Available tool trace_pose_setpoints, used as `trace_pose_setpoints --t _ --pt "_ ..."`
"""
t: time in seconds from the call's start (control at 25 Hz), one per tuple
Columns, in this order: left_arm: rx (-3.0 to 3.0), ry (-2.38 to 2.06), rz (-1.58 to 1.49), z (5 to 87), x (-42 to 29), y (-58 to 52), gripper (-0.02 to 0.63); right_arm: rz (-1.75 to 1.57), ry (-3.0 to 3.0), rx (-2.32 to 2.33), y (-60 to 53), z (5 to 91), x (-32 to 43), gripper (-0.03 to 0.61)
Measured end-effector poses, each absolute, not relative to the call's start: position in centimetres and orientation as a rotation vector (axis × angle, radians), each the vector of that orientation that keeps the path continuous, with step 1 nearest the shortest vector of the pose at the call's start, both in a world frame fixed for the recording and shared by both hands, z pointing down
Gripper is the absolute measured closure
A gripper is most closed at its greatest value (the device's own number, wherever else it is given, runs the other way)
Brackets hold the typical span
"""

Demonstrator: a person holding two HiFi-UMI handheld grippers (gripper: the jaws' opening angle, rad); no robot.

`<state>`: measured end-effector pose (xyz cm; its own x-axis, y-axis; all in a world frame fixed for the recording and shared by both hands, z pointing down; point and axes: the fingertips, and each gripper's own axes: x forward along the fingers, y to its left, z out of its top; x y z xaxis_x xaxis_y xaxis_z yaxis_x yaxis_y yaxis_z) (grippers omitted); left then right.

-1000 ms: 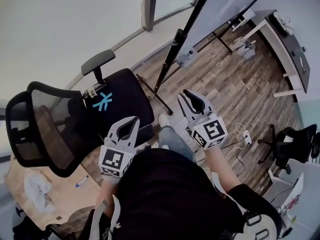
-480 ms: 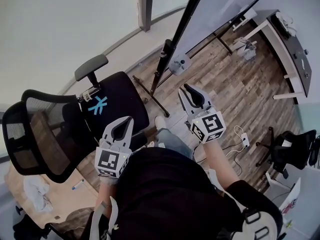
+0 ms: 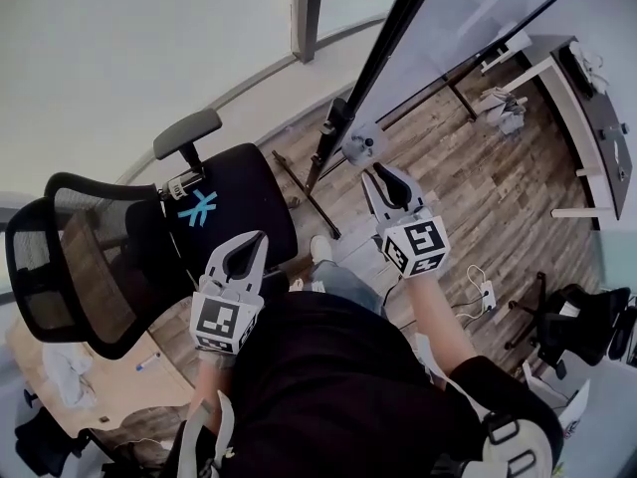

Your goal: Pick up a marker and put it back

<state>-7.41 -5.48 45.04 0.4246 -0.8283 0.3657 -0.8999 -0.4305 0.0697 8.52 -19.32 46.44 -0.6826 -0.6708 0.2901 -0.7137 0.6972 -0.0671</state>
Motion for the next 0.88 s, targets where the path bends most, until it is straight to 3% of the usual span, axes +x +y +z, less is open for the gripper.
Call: trace_pose_setpoints --t 0.88 --pt "2.307 -1.641 0.411 45.7 -8.6 -6.4 0.604 0.249 -2.651 0.993 -23.7 48.6 7.0 0.483"
